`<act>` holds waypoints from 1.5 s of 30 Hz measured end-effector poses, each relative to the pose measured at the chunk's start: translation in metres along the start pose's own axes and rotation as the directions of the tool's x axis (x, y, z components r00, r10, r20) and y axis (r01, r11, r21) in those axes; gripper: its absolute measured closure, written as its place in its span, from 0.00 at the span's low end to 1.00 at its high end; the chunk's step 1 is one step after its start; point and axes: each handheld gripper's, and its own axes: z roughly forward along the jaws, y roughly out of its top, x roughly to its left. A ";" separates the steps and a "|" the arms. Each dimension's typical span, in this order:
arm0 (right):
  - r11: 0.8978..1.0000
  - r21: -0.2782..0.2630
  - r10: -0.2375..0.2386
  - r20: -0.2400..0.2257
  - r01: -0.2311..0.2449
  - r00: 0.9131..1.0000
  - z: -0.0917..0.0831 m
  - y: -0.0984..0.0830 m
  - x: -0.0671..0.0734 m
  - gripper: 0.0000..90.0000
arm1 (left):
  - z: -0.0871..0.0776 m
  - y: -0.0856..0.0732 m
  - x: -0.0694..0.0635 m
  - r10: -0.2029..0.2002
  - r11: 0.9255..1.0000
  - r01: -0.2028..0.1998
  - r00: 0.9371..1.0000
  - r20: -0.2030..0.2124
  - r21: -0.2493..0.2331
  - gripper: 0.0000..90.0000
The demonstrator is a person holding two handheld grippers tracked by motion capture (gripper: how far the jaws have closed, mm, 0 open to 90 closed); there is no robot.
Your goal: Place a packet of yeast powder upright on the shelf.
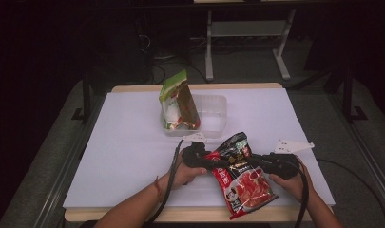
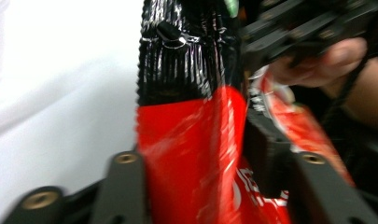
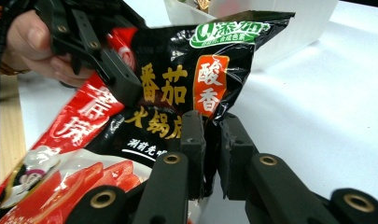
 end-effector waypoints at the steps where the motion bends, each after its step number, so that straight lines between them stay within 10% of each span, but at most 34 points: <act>1: 1.000 0.000 -0.004 0.004 0.004 1.000 0.000 0.000 0.000 0.89 | -0.001 0.001 -0.002 0.010 1.000 -0.010 1.000 -0.004 -0.006 0.69; 6: 1.000 -0.023 -0.004 -0.002 0.004 1.000 -0.003 0.002 0.001 0.83 | -0.007 0.004 -0.007 0.011 0.999 -0.011 1.000 -0.006 -0.050 0.79; 13: 0.999 -0.053 -0.007 0.020 0.008 1.000 -0.014 0.005 -0.001 0.51 | -0.024 0.014 -0.021 0.054 0.992 -0.058 0.998 -0.042 -0.111 0.85; 20: 0.994 -0.094 0.060 0.086 -0.052 0.994 -0.030 -0.003 -0.018 0.46 | -0.051 0.022 -0.024 0.066 0.983 -0.084 0.992 -0.110 -0.164 0.87; 25: 0.992 -0.076 0.113 0.178 -0.101 0.978 -0.030 -0.007 -0.027 0.40 | -0.071 0.026 -0.026 0.083 0.976 -0.115 0.981 -0.173 -0.185 0.88; 36: 1.000 0.007 0.026 0.312 -0.029 0.950 -0.020 -0.011 -0.032 0.34 | -0.101 0.030 -0.035 0.150 0.956 -0.213 0.946 -0.288 -0.202 0.88; 45: 0.999 0.052 -0.004 0.324 -0.013 0.946 -0.010 -0.014 -0.035 0.32 | -0.116 0.031 -0.040 0.164 0.937 -0.256 0.924 -0.346 -0.238 0.88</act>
